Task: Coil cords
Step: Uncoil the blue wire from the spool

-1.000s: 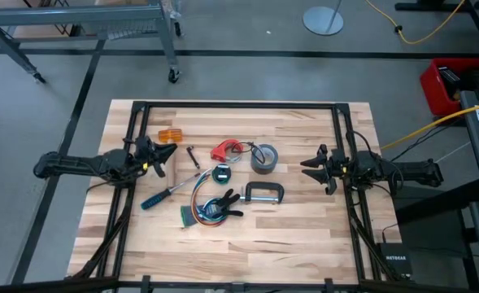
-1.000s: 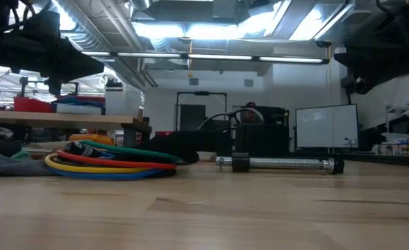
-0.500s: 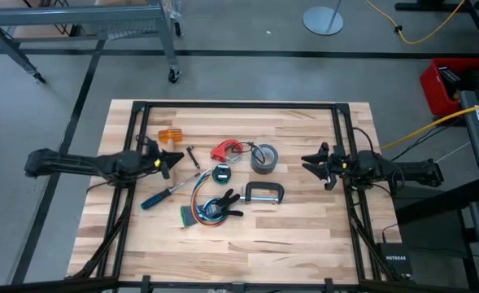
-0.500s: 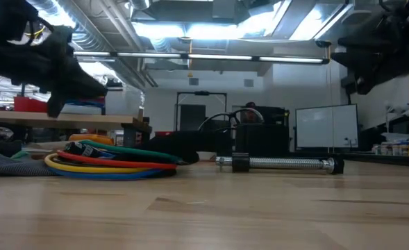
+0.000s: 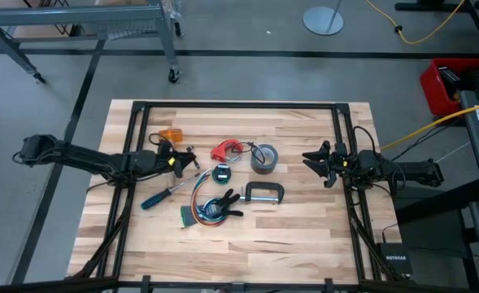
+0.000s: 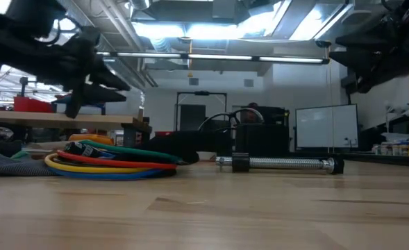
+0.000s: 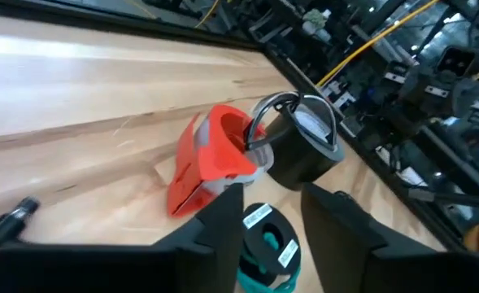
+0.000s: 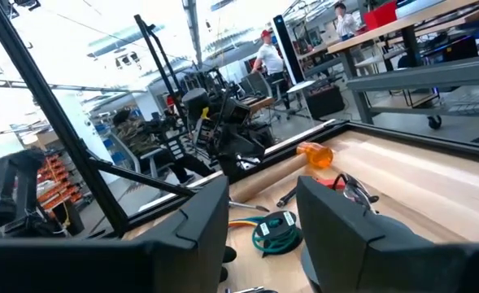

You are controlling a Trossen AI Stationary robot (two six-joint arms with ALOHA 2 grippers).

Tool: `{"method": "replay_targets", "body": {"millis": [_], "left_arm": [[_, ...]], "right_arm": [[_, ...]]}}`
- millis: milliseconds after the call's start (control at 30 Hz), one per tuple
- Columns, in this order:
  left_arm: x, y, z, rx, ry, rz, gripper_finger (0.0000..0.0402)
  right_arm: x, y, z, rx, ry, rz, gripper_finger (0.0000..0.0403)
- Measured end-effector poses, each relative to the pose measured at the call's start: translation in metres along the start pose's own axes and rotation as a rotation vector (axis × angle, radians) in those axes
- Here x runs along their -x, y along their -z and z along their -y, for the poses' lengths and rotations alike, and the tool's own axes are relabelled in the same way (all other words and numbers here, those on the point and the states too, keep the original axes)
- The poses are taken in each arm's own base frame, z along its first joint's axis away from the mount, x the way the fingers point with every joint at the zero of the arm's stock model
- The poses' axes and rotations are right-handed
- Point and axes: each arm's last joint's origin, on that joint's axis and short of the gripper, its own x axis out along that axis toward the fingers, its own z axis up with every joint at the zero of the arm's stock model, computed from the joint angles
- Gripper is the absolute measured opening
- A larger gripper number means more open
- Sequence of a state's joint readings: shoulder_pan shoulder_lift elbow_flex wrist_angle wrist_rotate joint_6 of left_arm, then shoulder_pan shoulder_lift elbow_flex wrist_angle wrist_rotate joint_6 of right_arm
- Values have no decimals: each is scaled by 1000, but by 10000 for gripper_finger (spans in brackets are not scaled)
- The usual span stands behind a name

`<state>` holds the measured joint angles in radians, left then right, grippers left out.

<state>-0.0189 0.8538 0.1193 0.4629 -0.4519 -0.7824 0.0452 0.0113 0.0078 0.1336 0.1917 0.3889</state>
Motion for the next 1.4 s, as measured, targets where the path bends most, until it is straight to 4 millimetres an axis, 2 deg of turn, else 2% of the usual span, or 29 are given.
{"method": "replay_targets", "body": {"millis": [133,267,433,600,933,1400], "left_arm": [[-19,2,11,-3,-54,-51,143],[-40,5,20,8,-110,-92,146],[-62,11,20,59,-196,-138,140],[-76,21,15,123,-201,-252,139],[-82,34,7,157,-224,-350,138],[-85,35,10,169,-183,-353,138]], "right_arm": [[0,0,0,-36,1,-2,150],[-2,3,1,-73,12,-29,150],[-4,6,1,-69,26,-59,150],[-5,8,2,-86,36,-80,150],[-7,11,3,-111,53,-111,150],[-8,9,2,-115,43,-89,150]]}}
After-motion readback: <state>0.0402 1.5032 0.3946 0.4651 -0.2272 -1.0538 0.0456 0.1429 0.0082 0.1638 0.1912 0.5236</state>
